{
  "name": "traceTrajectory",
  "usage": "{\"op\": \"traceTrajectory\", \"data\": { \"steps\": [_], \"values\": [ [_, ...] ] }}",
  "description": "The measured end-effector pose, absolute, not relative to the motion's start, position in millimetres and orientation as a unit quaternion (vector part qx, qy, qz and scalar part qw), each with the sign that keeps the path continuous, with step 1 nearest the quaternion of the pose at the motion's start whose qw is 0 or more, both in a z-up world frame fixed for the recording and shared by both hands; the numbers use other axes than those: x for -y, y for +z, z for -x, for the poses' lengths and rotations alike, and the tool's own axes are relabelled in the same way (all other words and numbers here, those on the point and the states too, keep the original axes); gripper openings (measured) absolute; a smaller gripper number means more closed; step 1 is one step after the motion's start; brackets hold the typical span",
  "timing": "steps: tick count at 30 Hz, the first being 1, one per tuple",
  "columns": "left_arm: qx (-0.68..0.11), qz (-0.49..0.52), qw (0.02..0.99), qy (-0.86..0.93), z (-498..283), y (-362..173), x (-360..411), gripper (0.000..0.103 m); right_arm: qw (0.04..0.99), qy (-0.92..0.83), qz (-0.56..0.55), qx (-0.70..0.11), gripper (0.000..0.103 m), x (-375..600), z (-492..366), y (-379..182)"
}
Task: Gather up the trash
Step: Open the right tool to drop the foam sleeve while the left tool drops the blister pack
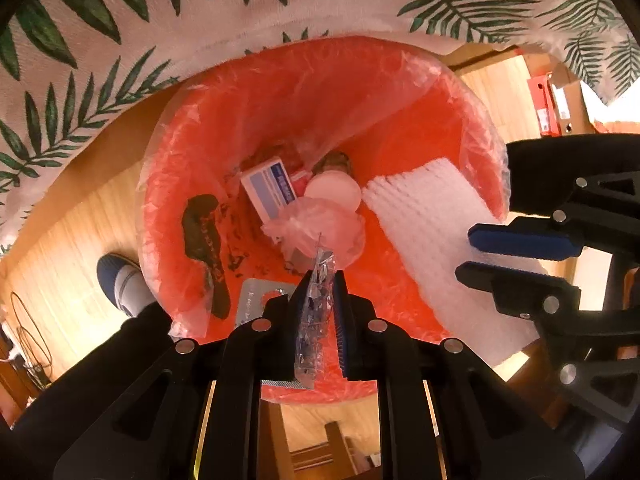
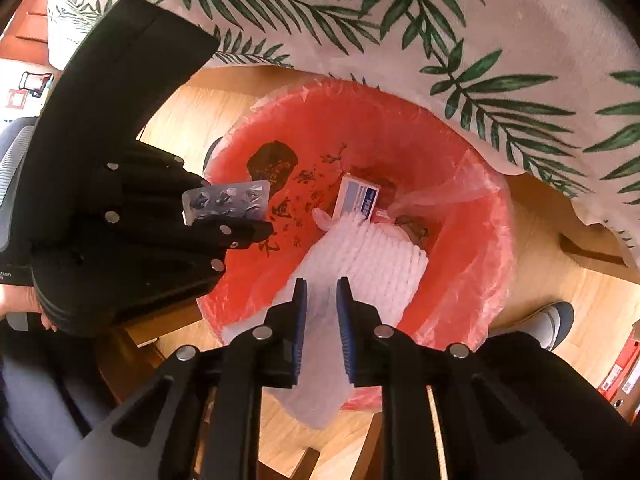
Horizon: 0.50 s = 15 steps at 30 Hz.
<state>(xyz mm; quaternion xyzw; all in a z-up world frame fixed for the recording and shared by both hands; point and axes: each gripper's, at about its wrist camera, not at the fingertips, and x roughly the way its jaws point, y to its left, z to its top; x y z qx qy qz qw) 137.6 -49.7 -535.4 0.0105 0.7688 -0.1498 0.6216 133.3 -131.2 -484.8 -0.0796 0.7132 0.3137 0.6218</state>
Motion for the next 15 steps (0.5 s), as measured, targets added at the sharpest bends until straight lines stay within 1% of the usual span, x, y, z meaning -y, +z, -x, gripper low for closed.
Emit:
{"op": "traceTrajectory", "data": {
  "steps": [1, 3, 4, 5, 6, 7, 9, 11, 12, 13, 15],
  "values": [
    [-0.77, -0.01, 0.62, -0.149, -138.8, -537.1, 48.5, 0.017, 0.62, 0.313, 0.078, -0.715, 0.018, 132.3, -133.2, -486.7],
    [-0.772, -0.008, 0.618, -0.149, -138.6, -539.2, 47.6, 0.03, 0.618, 0.311, 0.077, -0.717, 0.02, 131.4, -132.8, -487.5],
    [-0.772, -0.007, 0.618, -0.15, -139.6, -539.9, 48.3, 0.043, 0.618, 0.311, 0.077, -0.718, 0.024, 131.3, -133.1, -488.4],
    [-0.771, -0.006, 0.619, -0.151, -139.1, -540.0, 47.8, 0.05, 0.618, 0.311, 0.077, -0.718, 0.03, 130.4, -133.9, -490.7],
    [-0.772, -0.005, 0.618, -0.152, -139.1, -540.6, 47.5, 0.051, 0.617, 0.311, 0.076, -0.719, 0.034, 130.2, -134.4, -491.8],
    [-0.772, -0.006, 0.617, -0.152, -138.8, -541.3, 47.3, 0.051, 0.616, 0.311, 0.074, -0.719, 0.042, 130.5, -134.3, -492.3],
    [-0.774, -0.01, 0.616, -0.147, -138.0, -542.4, 46.9, 0.051, 0.615, 0.311, 0.075, -0.721, 0.046, 131.0, -133.8, -493.7],
    [-0.778, -0.011, 0.613, -0.14, -137.1, -544.1, 45.2, 0.051, 0.613, 0.309, 0.075, -0.723, 0.059, 131.0, -133.5, -494.6],
    [-0.779, -0.009, 0.612, -0.136, -136.6, -545.1, 43.7, 0.051, 0.612, 0.309, 0.073, -0.724, 0.062, 130.1, -133.3, -495.2],
    [-0.781, -0.01, 0.611, -0.132, -136.0, -545.5, 41.9, 0.052, 0.612, 0.309, 0.071, -0.725, 0.071, 130.3, -133.1, -495.1],
    [-0.779, -0.02, 0.616, -0.117, -135.8, -543.6, 38.0, 0.061, 0.611, 0.306, 0.07, -0.727, 0.073, 132.0, -134.1, -492.7]
  ]
}}
